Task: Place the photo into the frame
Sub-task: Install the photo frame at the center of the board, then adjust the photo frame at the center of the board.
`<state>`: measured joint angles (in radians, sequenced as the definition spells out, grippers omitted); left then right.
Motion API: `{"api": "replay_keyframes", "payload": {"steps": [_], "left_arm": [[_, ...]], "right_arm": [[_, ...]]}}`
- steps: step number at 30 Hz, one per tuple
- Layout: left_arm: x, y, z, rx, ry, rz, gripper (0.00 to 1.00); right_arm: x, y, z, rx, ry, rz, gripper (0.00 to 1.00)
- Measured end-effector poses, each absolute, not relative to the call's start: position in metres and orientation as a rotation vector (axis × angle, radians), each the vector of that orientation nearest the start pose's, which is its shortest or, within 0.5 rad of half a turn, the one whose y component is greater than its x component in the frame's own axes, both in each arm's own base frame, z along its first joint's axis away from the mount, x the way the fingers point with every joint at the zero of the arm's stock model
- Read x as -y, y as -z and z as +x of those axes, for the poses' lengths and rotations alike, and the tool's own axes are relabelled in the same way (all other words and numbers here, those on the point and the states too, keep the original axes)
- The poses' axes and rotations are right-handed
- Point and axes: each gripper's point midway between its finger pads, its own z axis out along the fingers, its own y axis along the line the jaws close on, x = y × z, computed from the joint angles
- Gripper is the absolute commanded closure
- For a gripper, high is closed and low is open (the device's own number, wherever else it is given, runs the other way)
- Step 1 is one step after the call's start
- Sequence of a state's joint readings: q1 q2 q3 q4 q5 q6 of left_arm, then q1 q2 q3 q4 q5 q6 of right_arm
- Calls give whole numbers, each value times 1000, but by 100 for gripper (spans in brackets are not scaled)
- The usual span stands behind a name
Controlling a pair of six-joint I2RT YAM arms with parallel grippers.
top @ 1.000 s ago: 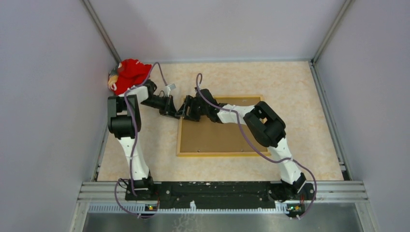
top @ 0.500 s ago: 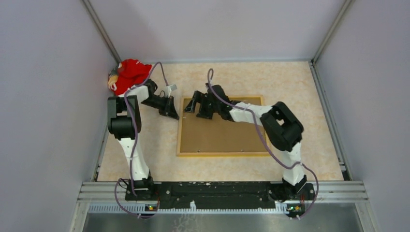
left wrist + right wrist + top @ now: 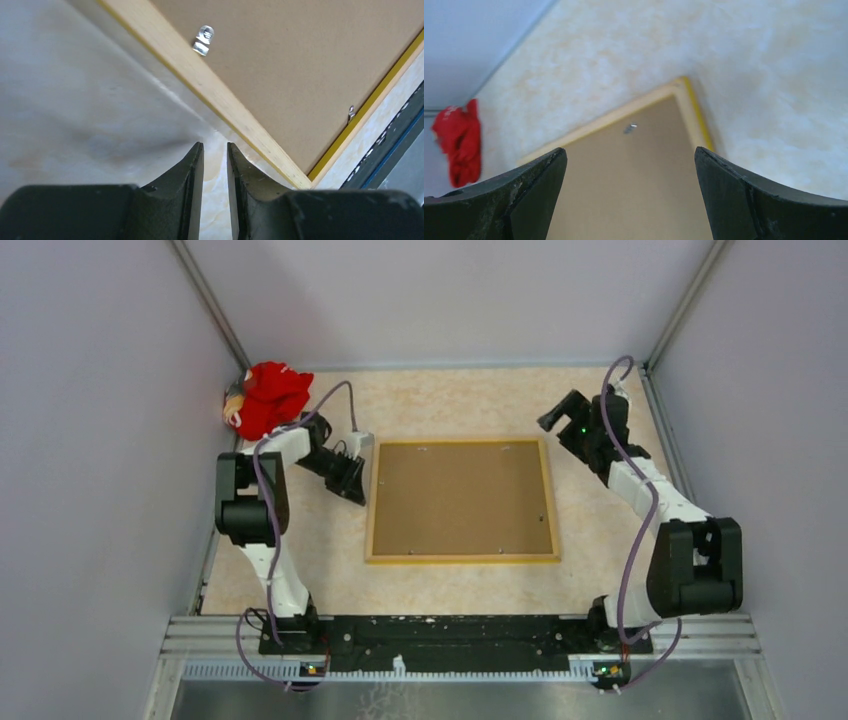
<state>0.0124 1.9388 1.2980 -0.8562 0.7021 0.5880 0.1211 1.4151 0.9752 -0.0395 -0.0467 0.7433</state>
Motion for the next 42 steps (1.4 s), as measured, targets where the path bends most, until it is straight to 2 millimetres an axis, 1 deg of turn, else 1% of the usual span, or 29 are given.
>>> {"api": "replay_keyframes", "payload": {"steps": [2, 3, 4, 6, 8, 12, 14, 17, 19, 21, 23, 24, 26, 28, 30, 31, 32, 33, 34, 35, 37, 38, 39, 40, 42], "left_arm": [[97, -32, 318, -2611, 899, 865, 71], [101, -29, 312, -2617, 886, 900, 71], [103, -26, 306, -2625, 871, 932, 71], [109, -25, 298, -2627, 844, 985, 72], [112, -24, 293, -2621, 811, 1033, 73], [117, -23, 288, -2617, 757, 1112, 73], [121, -23, 286, -2611, 739, 1148, 72], [129, -22, 280, -2611, 720, 1207, 72], [135, -22, 273, -2616, 720, 1246, 71], [143, -22, 262, -2637, 729, 1291, 70], [151, -21, 247, -2673, 762, 1329, 67], [156, -20, 235, -2707, 787, 1347, 66], [163, -21, 218, -2750, 834, 1378, 60], [173, -23, 197, -2794, 906, 1412, 55], [185, -26, 179, -2816, 998, 1442, 51], [189, -27, 174, -2817, 1037, 1446, 50], [196, -29, 168, -2810, 1089, 1452, 48], [203, -30, 168, -2786, 1127, 1457, 41], [208, -30, 170, -2759, 1153, 1460, 35], [214, -33, 173, -2724, 1188, 1458, 32], [223, -38, 183, -2642, 1218, 1474, 29], [227, -42, 189, -2599, 1228, 1483, 28], [229, -45, 192, -2570, 1234, 1490, 28], [232, -50, 196, -2532, 1248, 1498, 27], [232, -62, 203, -2473, 1262, 1506, 26]], "right_arm": [[-70, -150, 417, -2080, -514, 667, 1], [-66, -135, 413, -2117, -493, 686, 1], [-63, -117, 409, -2167, -468, 702, 1], [-63, -90, 403, -2244, -448, 714, 1], [-67, -70, 400, -2300, -453, 717, 1], [-78, -44, 400, -2373, -503, 709, 1], [-85, -51, 416, -2353, -543, 682, 1], [-92, -47, 440, -2359, -534, 643, 1], [-102, -50, 462, -2348, -526, 599, 1], [-117, -51, 486, -2339, -525, 545, 1], [-139, -54, 514, -2320, -545, 483, 1], [-153, -56, 529, -2305, -558, 442, 1], [-180, -58, 550, -2288, -583, 373, 1], [-210, -62, 566, -2276, -612, 300, 1], [-242, -69, 577, -2262, -651, 232, 1], [-258, -75, 580, -2251, -681, 199, 1], [-276, -83, 578, -2248, -728, 165, 1], [-292, -89, 571, -2264, -771, 130, 1], [-303, -92, 563, -2277, -792, 104, 1], [-315, -96, 556, -2288, -812, 74, 1], [-331, -101, 542, -2303, -819, 24, 1], [-336, -102, 535, -2316, -814, 6, 1], [-336, -104, 528, -2323, -807, -5, 1], [-332, -106, 523, -2330, -793, -5, 1], [-312, -113, 514, -2338, -753, 21, 1]]}}
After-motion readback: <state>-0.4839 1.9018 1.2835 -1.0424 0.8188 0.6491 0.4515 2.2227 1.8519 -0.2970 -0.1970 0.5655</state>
